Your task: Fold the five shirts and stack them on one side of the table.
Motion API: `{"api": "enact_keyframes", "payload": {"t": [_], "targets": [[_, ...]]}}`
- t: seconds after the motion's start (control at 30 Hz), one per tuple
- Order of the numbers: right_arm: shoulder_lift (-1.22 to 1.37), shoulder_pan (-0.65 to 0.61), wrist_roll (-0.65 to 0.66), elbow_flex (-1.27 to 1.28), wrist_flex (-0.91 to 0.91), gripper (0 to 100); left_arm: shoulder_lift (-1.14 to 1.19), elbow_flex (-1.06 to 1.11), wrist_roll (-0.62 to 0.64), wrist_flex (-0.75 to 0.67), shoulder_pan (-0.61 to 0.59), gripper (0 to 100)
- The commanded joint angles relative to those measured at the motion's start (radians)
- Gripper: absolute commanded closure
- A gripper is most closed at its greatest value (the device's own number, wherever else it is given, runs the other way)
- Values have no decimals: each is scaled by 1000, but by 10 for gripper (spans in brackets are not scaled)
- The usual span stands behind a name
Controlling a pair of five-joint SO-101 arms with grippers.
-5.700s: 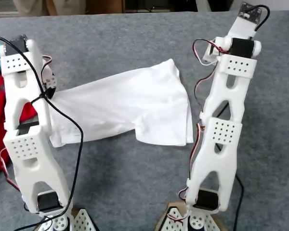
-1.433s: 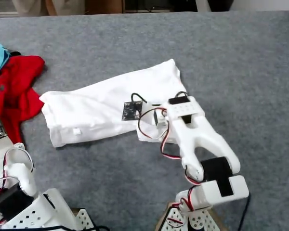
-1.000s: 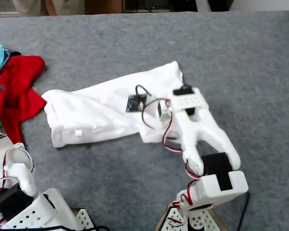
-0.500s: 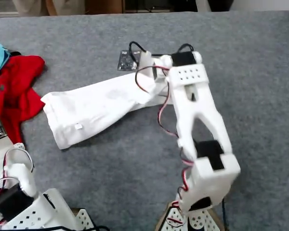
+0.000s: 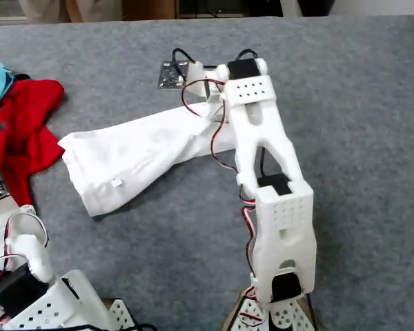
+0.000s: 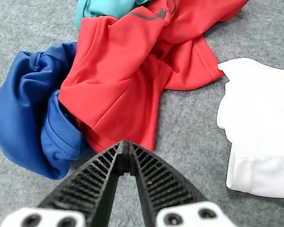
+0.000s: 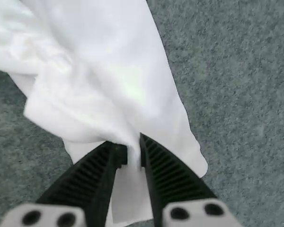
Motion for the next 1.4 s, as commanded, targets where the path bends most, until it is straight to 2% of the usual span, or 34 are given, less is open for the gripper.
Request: {"api": "enact_keyframes", "payload": {"t": [0.0, 0.1, 0.37, 0.43, 0.53, 0.67, 0.93, 1.1, 1.37], "targets": [[-7, -18, -15, -104, 21, 756, -2, -14, 3, -18, 6, 981], [-8, -18, -17, -125, 23, 697, -2, -14, 3, -18, 6, 981], [-10, -38, -69, -222, 192, 696, -1, -12, 3, -18, 6, 981], [-8, -39, -78, -262, 259, 723, -2, -12, 3, -18, 6, 981], [-2, -41, -78, -278, 321, 827, -2, -12, 3, -18, 6, 981], [-1, -42, -112, -226, 305, 977, -2, -12, 3, -18, 6, 981], [136, -76, -115, -134, 164, 986, -2, -12, 3, -17, 2, 981], [248, -96, -135, -249, 124, 986, -2, -12, 3, -15, 0, 981], [326, -147, -149, -516, 207, 986, -2, -9, 3, -12, 0, 981]]}}
